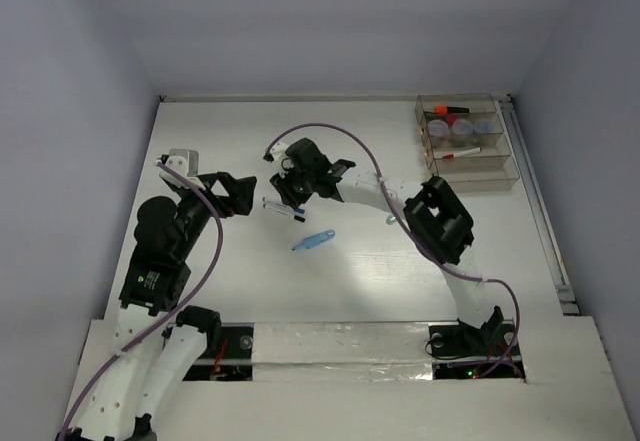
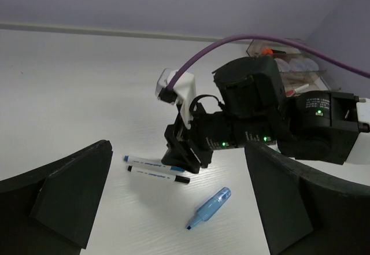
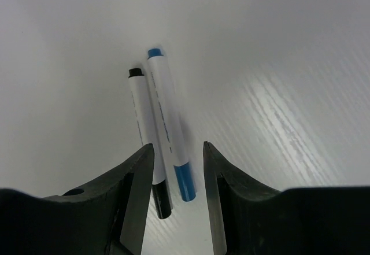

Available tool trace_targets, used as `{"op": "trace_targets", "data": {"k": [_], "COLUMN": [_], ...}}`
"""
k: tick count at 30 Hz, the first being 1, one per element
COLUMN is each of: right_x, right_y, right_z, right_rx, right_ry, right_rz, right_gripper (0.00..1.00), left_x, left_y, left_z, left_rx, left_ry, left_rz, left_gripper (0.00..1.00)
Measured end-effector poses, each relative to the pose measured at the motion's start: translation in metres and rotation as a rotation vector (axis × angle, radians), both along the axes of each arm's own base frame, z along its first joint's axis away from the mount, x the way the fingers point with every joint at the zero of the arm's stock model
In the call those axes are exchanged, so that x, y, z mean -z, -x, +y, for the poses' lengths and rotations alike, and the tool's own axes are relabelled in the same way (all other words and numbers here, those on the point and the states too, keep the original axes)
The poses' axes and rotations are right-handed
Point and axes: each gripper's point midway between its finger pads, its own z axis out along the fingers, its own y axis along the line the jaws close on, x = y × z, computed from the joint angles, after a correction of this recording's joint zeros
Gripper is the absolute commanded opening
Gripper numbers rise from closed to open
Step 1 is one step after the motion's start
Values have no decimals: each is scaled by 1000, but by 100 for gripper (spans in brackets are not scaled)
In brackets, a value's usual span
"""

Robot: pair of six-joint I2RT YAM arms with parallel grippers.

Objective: Sort the stationery into containers
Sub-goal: Pick up the pen from the center of the board.

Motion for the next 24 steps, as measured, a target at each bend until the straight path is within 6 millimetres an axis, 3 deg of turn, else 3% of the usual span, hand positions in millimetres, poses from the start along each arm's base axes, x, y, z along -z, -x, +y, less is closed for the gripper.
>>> {"op": "trace_targets", "data": {"k": [5, 17, 24], "right_x": [8, 25, 34], "right_y": [11, 4, 1], "right_z": [4, 6, 5], "right_rx": [-27, -4, 11], "right_ry": [50, 110, 137], "right_rz": [-5, -32, -35], "right_gripper": [46, 39, 42], "left_x": [0, 0, 0], "left_y": [0, 0, 1], "left_z": [0, -1, -2], "left_rx": [1, 6, 10], "left_ry": [0, 0, 1], "left_rz": [0, 0, 0], "left_gripper": [99, 99, 99]}}
